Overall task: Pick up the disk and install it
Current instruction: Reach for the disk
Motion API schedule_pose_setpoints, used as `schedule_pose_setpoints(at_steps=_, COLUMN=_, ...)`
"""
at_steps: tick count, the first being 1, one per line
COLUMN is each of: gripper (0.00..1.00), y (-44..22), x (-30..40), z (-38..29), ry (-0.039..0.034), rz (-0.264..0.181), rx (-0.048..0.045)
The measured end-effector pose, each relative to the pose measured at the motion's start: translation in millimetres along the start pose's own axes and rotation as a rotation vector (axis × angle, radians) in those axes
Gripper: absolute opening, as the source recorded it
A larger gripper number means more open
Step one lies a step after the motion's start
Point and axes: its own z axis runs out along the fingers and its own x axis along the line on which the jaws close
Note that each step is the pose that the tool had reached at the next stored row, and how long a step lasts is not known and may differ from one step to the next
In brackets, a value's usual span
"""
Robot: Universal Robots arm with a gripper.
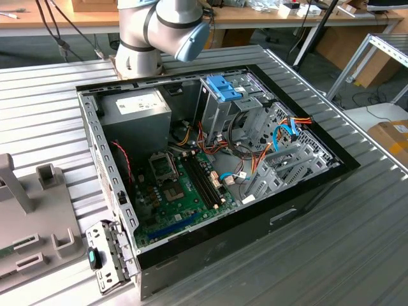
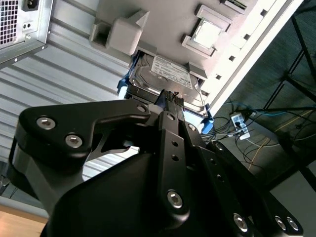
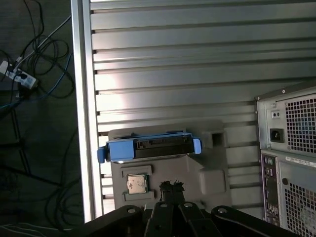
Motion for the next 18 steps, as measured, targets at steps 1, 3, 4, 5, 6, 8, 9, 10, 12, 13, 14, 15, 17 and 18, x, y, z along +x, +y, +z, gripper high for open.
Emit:
schedule_pose_setpoints(at_steps=1, gripper=0.11, y=-0.2, x=2.4, z=0.0, ry=-0.0001, rz=0.000, rx=0.0000)
schedule_pose_setpoints(at_steps=3, gripper=0.11, y=-0.5, x=7.2, z=-0.1, ry=-0.0001, rz=0.000, rx=-0.0001)
schedule_pose_setpoints(at_steps=4, gripper=0.11, y=-0.6, x=8.9, z=-0.2, ry=0.0000, rz=0.000, rx=0.0000)
schedule_pose_setpoints(at_steps=5, gripper=0.11, y=-0.7, x=10.2, z=-0.2, ry=0.0000, rz=0.000, rx=0.0000)
schedule_pose_setpoints(at_steps=6, gripper=0.11, y=-0.9, x=12.8, z=-0.3, ry=0.0000, rz=0.000, rx=0.0000)
schedule_pose_setpoints(at_steps=8, gripper=0.11, y=-1.2, x=16.3, z=-0.4, ry=0.0000, rz=0.000, rx=0.0000)
schedule_pose_setpoints(at_steps=9, gripper=0.11, y=-1.4, x=18.2, z=-0.4, ry=-0.0001, rz=0.000, rx=0.0000)
schedule_pose_setpoints(at_steps=10, gripper=0.11, y=-1.4, x=19.3, z=-0.4, ry=-0.0001, rz=0.000, rx=0.0000)
schedule_pose_setpoints(at_steps=12, gripper=0.11, y=-1.7, x=22.9, z=-0.5, ry=-0.0001, rz=0.000, rx=-0.0001)
schedule_pose_setpoints(at_steps=13, gripper=0.11, y=-1.8, x=24.2, z=-0.6, ry=0.0000, rz=0.000, rx=0.0000)
schedule_pose_setpoints(at_steps=14, gripper=0.11, y=-1.9, x=24.9, z=-0.6, ry=0.0000, rz=0.000, rx=0.0000)
schedule_pose_setpoints(at_steps=15, gripper=0.11, y=-2.0, x=25.6, z=-0.7, ry=0.0000, rz=0.000, rx=0.0000)
schedule_pose_setpoints(at_steps=17, gripper=0.11, y=-1.9, x=25.9, z=-0.7, ry=0.0000, rz=0.000, rx=0.0000)
schedule_pose_setpoints(at_steps=18, gripper=0.11, y=-1.9, x=26.1, z=-0.6, ry=-0.0001, rz=0.000, rx=0.0000)
